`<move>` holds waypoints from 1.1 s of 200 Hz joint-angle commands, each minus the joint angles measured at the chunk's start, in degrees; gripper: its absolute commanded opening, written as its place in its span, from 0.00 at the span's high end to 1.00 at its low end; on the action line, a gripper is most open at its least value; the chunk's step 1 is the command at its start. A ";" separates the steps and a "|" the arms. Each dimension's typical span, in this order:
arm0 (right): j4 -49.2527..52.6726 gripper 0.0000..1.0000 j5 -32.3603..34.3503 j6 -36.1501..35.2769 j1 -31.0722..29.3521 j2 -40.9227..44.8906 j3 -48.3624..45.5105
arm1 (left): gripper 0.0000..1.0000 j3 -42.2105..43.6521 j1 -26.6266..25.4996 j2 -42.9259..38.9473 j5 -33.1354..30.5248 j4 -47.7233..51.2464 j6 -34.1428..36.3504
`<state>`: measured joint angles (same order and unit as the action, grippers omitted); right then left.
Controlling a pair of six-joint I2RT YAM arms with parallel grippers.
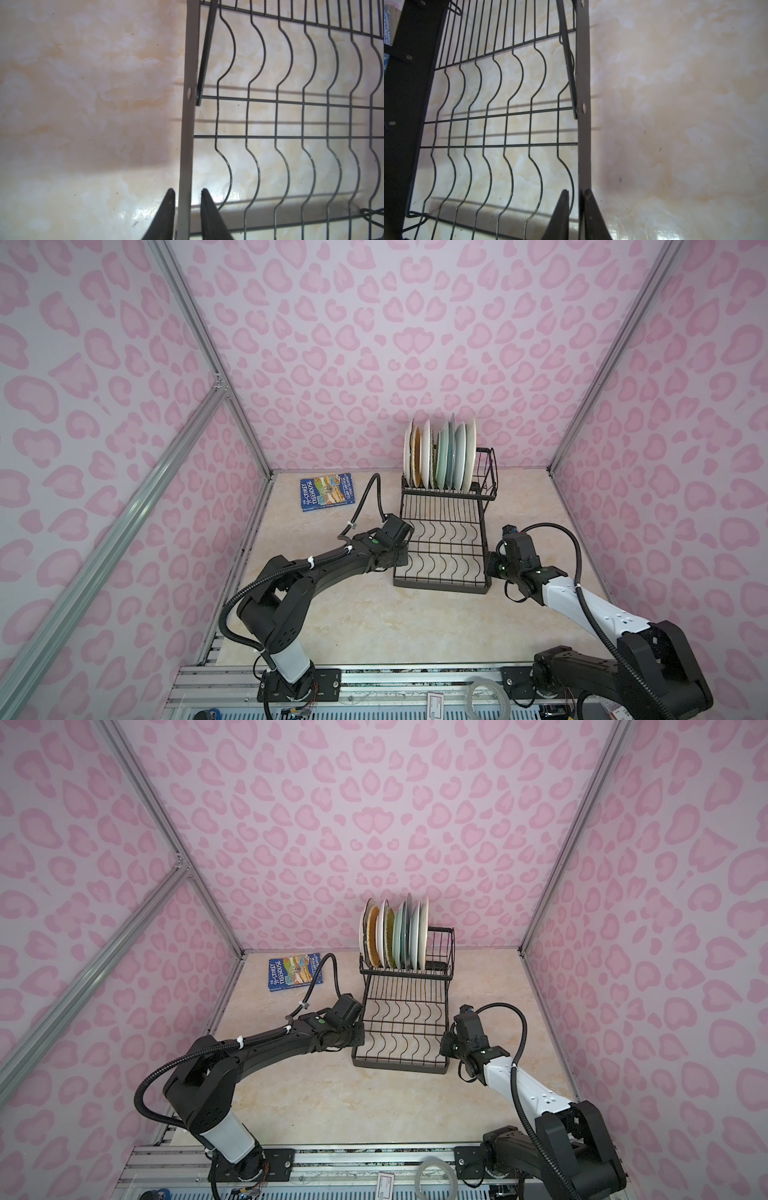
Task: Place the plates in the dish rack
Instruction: 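Grip the rack's lower frame with both grippers and slide it farther from the robot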
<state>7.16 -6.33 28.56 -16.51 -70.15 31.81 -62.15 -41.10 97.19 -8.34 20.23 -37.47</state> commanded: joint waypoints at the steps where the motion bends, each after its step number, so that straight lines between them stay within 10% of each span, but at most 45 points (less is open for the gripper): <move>1: -0.73 0.92 -2.43 -0.61 -0.20 -0.73 0.08 | 0.81 0.95 -0.25 0.24 -0.36 -1.05 -1.26; 36: -1.11 1.00 -2.55 -0.86 -0.63 -0.88 0.00 | 0.97 3.00 -0.60 -0.41 -1.09 -1.76 -2.75; 220: -6.60 0.95 3.24 8.36 -14.95 1.54 -1.03 | 0.89 20.18 -2.41 -22.36 -11.48 0.41 -10.87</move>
<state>5.50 -3.40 35.33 -31.33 -69.60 31.16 -41.82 -43.62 76.79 -16.75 22.22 -45.56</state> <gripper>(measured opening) 0.049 0.067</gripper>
